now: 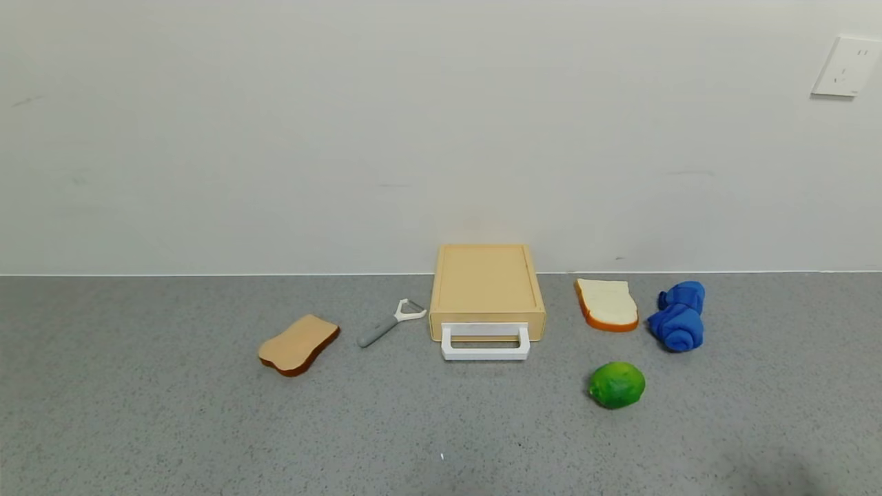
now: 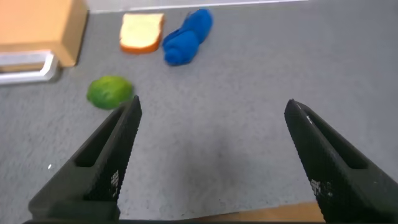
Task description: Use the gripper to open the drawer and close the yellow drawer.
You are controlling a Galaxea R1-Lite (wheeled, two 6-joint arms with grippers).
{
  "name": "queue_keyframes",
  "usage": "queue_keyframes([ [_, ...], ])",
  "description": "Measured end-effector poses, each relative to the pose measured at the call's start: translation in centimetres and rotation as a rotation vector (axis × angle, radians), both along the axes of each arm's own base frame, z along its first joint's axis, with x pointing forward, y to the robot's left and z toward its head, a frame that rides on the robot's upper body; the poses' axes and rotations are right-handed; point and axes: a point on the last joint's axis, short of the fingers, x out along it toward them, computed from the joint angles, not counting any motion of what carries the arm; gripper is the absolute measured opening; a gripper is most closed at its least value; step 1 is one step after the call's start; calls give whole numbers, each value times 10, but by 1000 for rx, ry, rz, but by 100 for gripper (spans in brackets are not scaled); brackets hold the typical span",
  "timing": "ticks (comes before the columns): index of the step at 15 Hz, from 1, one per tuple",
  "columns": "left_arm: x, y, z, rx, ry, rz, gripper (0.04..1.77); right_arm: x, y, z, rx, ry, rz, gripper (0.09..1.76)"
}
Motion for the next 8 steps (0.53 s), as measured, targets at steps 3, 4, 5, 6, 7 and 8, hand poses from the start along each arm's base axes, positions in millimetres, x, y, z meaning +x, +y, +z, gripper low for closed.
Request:
queue_keyframes([
  [3,0,0,0,0,0,0,172,-29,-9,0,14,-87,-124,170],
  [4,0,0,0,0,0,0,172,-38,-10,-1,13,-117,-172,170],
  [5,0,0,0,0,0,0,172,-46,-10,-2,12,-145,-209,170],
  [6,0,0,0,0,0,0,172,-52,-10,-5,9,-168,-220,170],
  [7,0,0,0,0,0,0,172,-59,-9,-8,5,-193,-199,170],
  [8,0,0,0,0,0,0,172,-66,-9,-13,0,-216,-159,170],
])
